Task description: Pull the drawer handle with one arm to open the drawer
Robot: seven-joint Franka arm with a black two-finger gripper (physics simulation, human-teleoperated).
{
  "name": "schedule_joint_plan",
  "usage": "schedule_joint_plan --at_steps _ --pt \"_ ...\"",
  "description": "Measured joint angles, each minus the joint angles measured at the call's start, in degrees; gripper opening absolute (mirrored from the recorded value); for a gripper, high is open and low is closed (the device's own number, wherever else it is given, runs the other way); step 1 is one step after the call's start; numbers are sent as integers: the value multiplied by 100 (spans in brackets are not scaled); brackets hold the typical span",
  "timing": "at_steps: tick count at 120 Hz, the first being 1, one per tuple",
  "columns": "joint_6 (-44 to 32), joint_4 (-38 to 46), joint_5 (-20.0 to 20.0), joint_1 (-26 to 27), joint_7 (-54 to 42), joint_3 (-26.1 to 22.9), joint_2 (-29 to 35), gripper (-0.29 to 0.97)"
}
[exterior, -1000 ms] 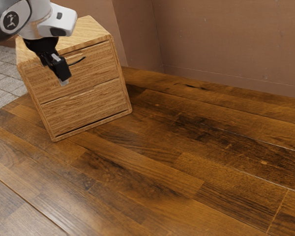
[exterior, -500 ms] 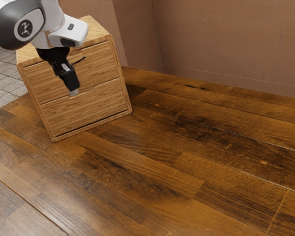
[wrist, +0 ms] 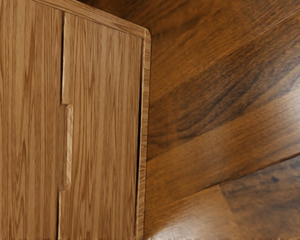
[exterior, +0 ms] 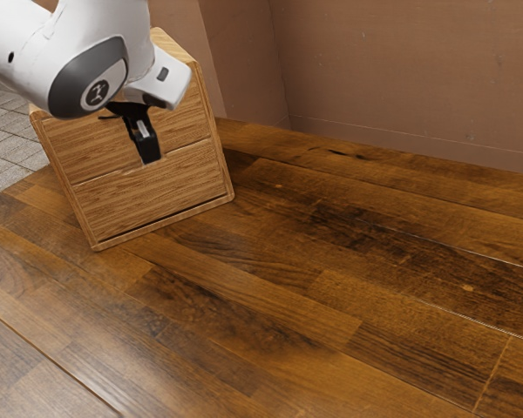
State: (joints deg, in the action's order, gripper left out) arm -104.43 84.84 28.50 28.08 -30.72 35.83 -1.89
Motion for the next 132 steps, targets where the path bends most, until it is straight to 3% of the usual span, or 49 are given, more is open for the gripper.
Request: schedule_joint_plan --at_steps 38,73,101,132 --pt "-694 -7 -120 -1540 -243 -5 -308 68" --pt "-1344 -69 -533 -1351 -643 -48 -370 68" --pt "-1765 -60 -630 -1329 -949 -60 -391 68" --pt "-1399 -264 -594 -1059 -1158 1 -307 68"
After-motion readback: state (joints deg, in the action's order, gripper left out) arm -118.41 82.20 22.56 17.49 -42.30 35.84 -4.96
